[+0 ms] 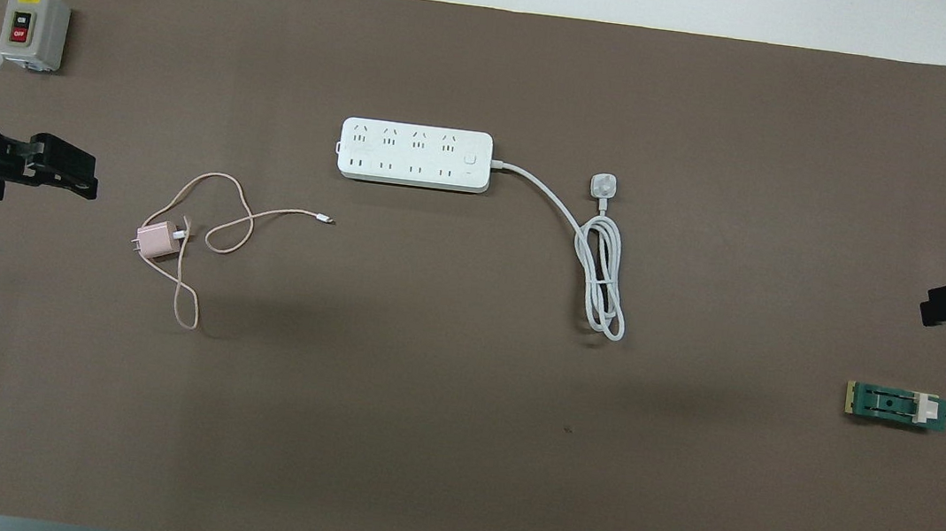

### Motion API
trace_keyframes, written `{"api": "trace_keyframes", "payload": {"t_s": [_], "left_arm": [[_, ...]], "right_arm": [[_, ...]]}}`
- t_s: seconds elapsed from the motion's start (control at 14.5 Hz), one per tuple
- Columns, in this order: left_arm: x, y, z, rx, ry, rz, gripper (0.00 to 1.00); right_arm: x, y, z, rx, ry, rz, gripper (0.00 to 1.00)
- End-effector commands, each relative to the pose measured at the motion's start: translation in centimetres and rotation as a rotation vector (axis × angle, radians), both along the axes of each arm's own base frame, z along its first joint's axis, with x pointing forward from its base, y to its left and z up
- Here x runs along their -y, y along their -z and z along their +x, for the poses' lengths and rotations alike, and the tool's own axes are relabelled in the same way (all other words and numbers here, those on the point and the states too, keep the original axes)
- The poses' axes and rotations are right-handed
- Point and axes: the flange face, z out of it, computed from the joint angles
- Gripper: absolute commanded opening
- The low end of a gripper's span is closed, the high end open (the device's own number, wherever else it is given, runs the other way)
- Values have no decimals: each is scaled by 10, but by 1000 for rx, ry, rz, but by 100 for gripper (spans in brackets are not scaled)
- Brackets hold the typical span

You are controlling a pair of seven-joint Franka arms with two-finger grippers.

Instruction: Unplug charger and place it aside

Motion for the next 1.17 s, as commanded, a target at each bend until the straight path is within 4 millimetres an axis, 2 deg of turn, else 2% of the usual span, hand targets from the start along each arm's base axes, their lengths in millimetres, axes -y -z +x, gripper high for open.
{"api": "trace_keyframes", "payload": {"t_s": [0.0, 0.34, 0.62, 1.1], "left_arm": [[-6, -13, 8, 41, 67, 2, 100], [-3, -15, 9, 46, 91, 34, 100], [-6, -31, 11, 78, 88, 44, 100], [-4, -34, 7, 63, 86, 43, 100]], "right_arm": [[0, -1, -9, -3, 19, -10, 100], [1, -1, -9, -3, 20, -10, 100], [0, 0, -9, -5, 19, -10, 100], [-1, 0, -9, -8, 14, -9, 100]]}}
